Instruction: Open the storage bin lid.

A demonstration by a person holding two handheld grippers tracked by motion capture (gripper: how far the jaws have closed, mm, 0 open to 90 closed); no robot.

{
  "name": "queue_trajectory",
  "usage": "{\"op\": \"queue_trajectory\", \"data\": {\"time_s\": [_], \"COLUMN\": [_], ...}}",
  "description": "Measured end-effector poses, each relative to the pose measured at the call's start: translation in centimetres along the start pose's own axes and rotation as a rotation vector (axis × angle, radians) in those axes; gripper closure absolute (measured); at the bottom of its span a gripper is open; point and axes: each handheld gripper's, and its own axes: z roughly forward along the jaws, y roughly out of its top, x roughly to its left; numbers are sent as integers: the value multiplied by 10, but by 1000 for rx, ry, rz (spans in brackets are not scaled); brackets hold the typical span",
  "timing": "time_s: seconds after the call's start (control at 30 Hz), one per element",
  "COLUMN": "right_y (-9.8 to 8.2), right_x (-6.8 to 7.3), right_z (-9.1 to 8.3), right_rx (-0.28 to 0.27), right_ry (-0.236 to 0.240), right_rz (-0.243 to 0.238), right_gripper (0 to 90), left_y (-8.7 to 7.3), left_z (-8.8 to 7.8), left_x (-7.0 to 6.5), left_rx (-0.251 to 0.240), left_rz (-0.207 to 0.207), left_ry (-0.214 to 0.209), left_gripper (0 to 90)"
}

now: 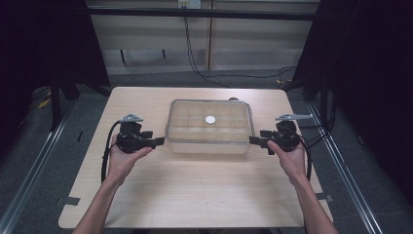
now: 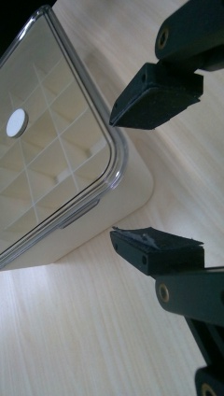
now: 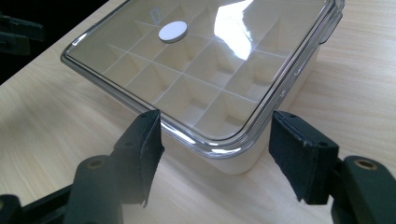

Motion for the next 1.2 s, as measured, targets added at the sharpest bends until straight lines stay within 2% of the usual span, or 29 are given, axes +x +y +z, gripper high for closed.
{"op": "queue_trajectory", "data": {"time_s": [0.2,0.23,0.47,0.6,0.83,0.87,1.0,1.07,1.13,1.2], "right_y": [10,14,30,38,40,40,38,38,37,36], "right_x": [-5,-8,-9,-14,-21,-21,-25,-25,-28,-30], "right_z": [7,11,20,28,40,40,47,48,50,54], "right_rx": [18,43,57,82,110,110,126,129,131,140], "right_ry": [-8,2,-15,-39,-50,-50,-51,-55,-51,-53], "right_rz": [10,25,11,5,27,27,42,44,59,63], "right_gripper": [334,319,311,311,300,300,278,278,277,271], "left_y": [8,10,21,28,29,30,32,32,32,29], "left_z": [4,6,14,21,36,37,41,45,48,55], "left_x": [4,4,9,14,16,17,15,15,16,17], "left_rx": [0,-1,12,31,58,71,72,74,97,99], "left_rz": [-2,9,-13,-16,-32,-23,-23,-25,-24,-42], "left_ry": [-6,-8,-4,-3,-4,-3,-9,-6,13,-1], "left_gripper": [357,349,313,305,287,287,285,275,268,258]}}
